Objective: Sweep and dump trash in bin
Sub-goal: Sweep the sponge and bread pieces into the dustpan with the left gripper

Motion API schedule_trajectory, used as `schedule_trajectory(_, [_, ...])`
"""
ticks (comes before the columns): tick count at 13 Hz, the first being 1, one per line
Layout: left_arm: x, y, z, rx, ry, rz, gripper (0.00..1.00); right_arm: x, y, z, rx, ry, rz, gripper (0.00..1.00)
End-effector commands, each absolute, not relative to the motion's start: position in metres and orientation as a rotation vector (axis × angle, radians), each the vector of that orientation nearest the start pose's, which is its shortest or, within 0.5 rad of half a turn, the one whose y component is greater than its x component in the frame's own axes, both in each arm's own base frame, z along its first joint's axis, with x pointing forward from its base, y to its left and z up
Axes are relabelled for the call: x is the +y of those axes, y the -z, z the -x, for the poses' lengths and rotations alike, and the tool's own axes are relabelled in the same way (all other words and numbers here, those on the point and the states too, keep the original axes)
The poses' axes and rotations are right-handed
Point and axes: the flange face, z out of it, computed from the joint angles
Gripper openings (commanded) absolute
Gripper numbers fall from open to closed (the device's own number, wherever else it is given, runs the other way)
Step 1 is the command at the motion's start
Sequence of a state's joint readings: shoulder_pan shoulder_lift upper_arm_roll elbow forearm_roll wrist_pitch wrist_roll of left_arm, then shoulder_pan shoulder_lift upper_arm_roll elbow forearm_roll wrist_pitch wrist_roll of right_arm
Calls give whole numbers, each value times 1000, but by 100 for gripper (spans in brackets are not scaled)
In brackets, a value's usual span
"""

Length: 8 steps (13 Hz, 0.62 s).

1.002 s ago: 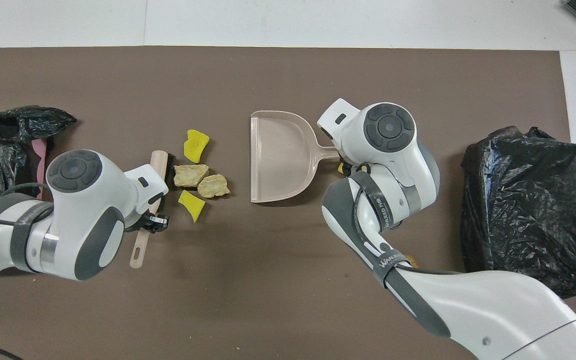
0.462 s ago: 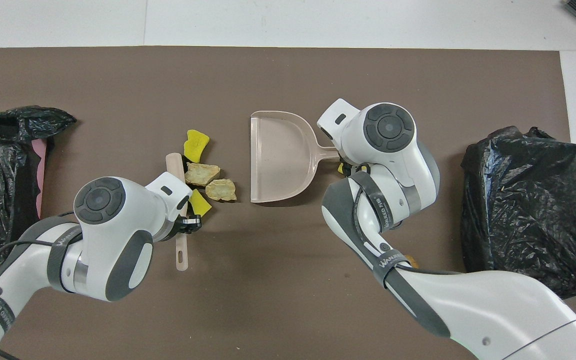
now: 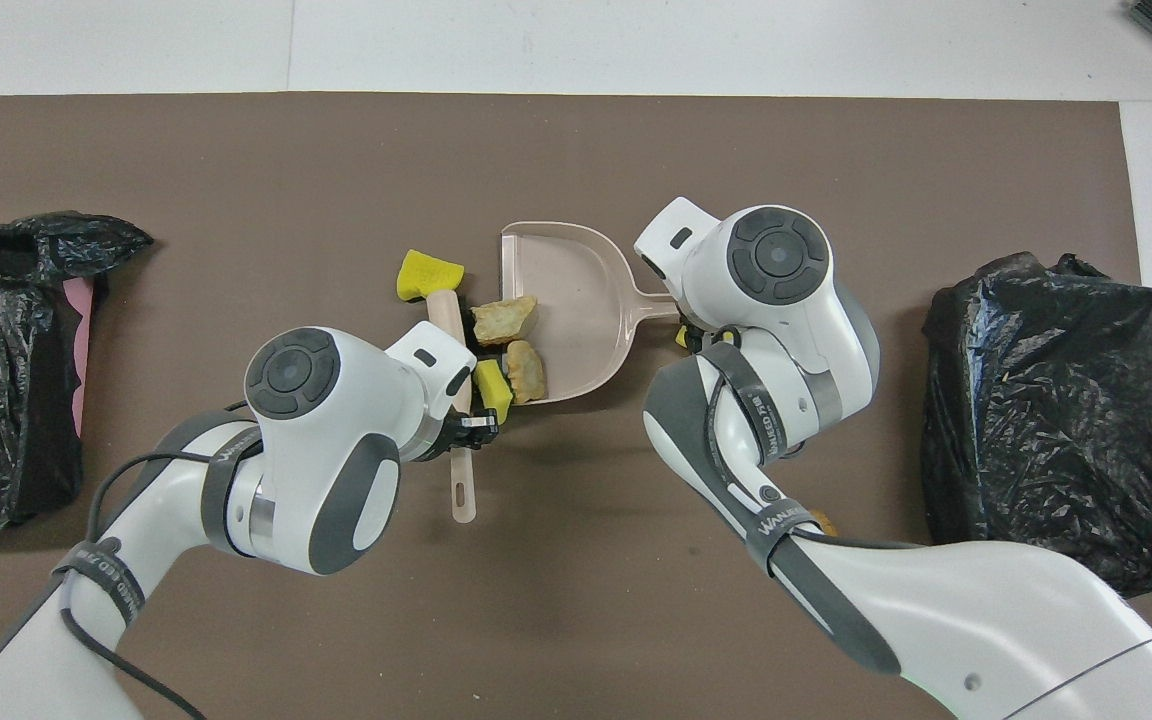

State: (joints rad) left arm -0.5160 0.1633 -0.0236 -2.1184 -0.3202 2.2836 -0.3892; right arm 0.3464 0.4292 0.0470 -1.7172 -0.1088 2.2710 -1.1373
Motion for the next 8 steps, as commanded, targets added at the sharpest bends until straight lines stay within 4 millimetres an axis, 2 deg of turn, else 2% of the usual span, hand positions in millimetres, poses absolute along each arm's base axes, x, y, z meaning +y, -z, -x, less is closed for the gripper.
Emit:
schedule_trajectory(1, [-340, -344, -489, -66, -133, 3416, 0, 251, -352, -627, 2185, -113, -2082, 0])
schedule_trajectory(3, [-355, -357, -499, -77, -99, 3447, 0, 251, -352, -627, 2184, -113, -2083, 0])
schedule_trajectory(4, [-354, -367, -506, -99, -94, 3463, 0, 251, -352, -627, 2184, -113, -2083, 0])
schedule_trajectory(6, [-339, -387, -516, -137, -86, 3470, 0, 252, -353, -627, 2185, -116, -2082, 0])
schedule_trajectory(8, [-316, -390, -531, -175, -79, 3452, 0, 252, -353, -627, 2185, -115, -2081, 0])
